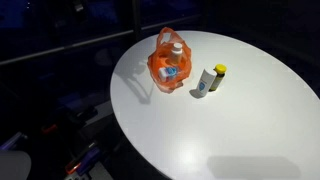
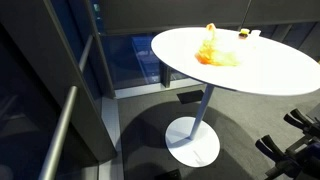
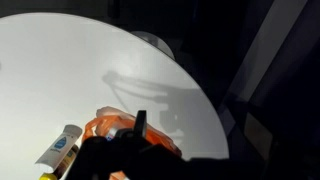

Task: Put the white bottle inside the plastic bag

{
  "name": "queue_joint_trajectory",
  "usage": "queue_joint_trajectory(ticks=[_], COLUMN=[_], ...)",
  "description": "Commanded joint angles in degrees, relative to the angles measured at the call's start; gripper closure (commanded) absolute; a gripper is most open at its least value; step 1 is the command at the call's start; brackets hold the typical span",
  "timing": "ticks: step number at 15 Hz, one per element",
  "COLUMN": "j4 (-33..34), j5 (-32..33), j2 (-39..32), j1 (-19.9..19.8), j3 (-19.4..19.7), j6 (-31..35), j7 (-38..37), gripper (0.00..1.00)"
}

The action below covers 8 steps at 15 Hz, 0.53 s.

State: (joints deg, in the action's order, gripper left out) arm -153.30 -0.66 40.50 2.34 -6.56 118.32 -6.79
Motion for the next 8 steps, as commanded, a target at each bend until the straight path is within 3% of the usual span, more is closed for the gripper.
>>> queue_joint_trajectory(ticks=[1,8], j4=[0.12,0.7], j5=[0.2,0.02], j2=[-0.03,-0.28], j1=[0.28,0.29], j3=[0.25,0.33], j6=[-0.15,-0.51], j7=[-0.17,-0.22], gripper=[0.0,0.0])
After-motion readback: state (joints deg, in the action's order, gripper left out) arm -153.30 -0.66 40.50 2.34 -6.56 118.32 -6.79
